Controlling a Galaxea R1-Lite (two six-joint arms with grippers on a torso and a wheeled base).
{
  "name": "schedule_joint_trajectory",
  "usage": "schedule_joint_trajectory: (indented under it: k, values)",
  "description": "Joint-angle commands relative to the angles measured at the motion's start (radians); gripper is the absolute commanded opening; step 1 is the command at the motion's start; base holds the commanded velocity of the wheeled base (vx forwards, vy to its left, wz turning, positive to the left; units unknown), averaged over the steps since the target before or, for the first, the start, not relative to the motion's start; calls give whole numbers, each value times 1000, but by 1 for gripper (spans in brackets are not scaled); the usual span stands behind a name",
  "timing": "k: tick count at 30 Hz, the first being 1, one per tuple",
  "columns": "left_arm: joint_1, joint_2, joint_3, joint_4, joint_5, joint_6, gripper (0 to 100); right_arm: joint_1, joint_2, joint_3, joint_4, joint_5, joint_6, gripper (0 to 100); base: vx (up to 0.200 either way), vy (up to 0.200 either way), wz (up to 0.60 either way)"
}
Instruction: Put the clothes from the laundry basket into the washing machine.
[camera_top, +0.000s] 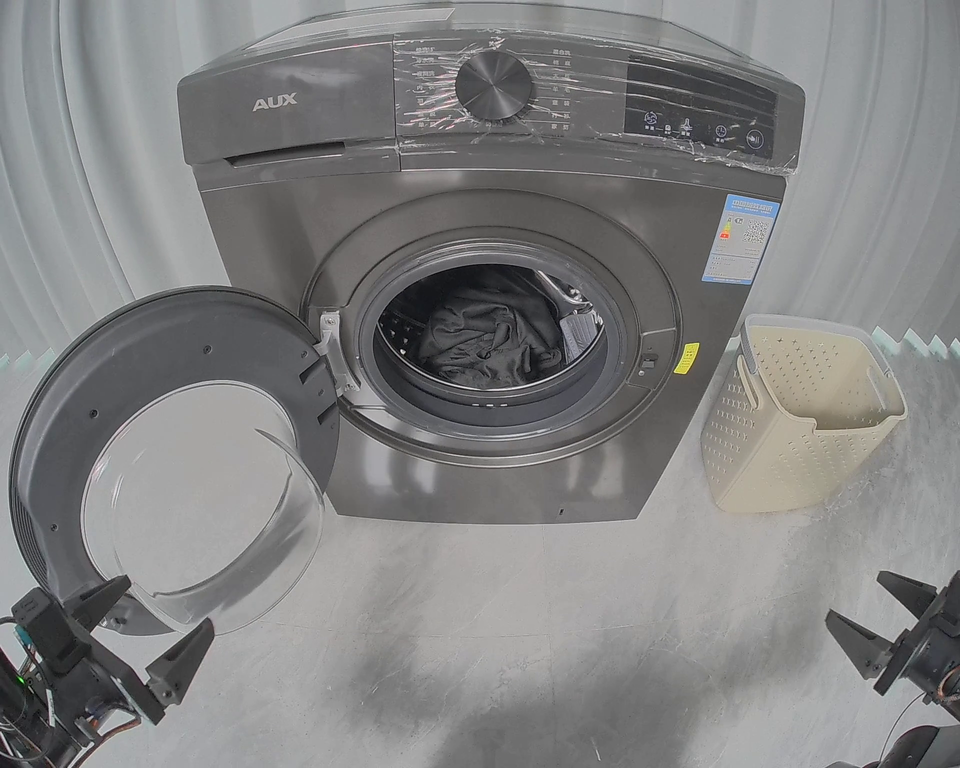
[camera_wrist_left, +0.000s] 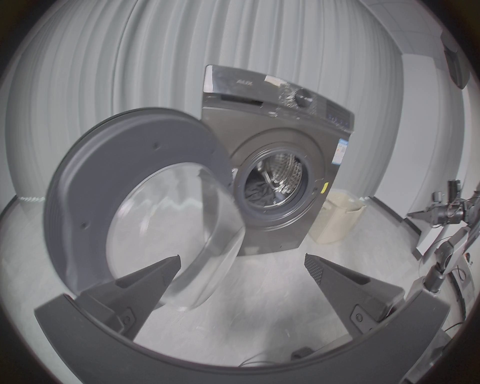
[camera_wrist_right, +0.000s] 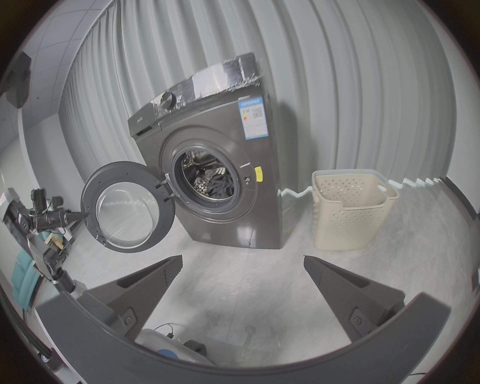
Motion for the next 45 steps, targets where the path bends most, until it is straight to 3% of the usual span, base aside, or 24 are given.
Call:
schedule_joint_trajectory:
  k: [1,6,9,10,11,14,15,17,19,21,22,23,24,25,26,27,28,30,33,45]
  values:
    - [199,-407,17,329,-12,-18,100,-188,-431,17,222,56,-36,100,0,0,0]
    - [354,-608,17,425,-153,-26,100,-292,-567,17,352,99,-50,100,0,0,0]
    - [460,-741,17,490,-284,-23,100,-326,-645,17,434,123,-68,100,0,0,0]
    - [460,-741,17,490,-284,-23,100,-326,-645,17,434,123,-68,100,0,0,0]
    - [494,-763,17,526,-336,-13,100,-343,-671,17,458,134,-71,100,0,0,0]
    - [566,-841,16,585,-385,-21,100,-424,-714,11,474,185,-98,100,0,0,0]
    - [570,-841,17,583,-385,-18,100,-433,-728,11,474,191,-108,100,0,0,0]
    - [570,-841,17,582,-385,-23,100,-430,-754,11,472,159,-191,100,0,0,0]
    - [570,-841,17,582,-382,-12,100,-429,-754,17,460,62,-248,100,0,0,0]
    - [570,-841,17,582,-357,11,100,-430,-753,17,458,-19,-260,100,0,0,0]
    - [570,-841,17,582,-319,37,100,-430,-754,17,458,-42,-257,100,0,0,0]
    - [570,-841,17,582,-307,43,100,-430,-754,17,458,-42,-256,100,0,0,0]
    - [570,-841,17,602,-248,77,100,-429,-754,17,461,-16,-246,100,0,0,0]
    - [570,-841,17,605,-238,79,100,-427,-754,16,463,11,-237,100,0,0,0]
    - [570,-841,17,609,-250,73,100,-427,-754,13,475,57,-205,100,0,0,0]
    - [570,-841,17,612,-254,71,100,-427,-753,13,477,65,-194,100,0,0,0]
    - [569,-841,17,626,-273,79,100,-429,-754,11,490,73,-148,100,0,0,0]
    - [567,-841,16,640,-279,85,100,-430,-753,17,516,106,-150,100,0,0,0]
    - [567,-841,16,640,-279,82,100,-430,-751,17,516,171,-194,100,0,0,0]
    - [567,-841,16,640,-279,83,100,-427,-753,16,518,159,-183,100,0,200,0]
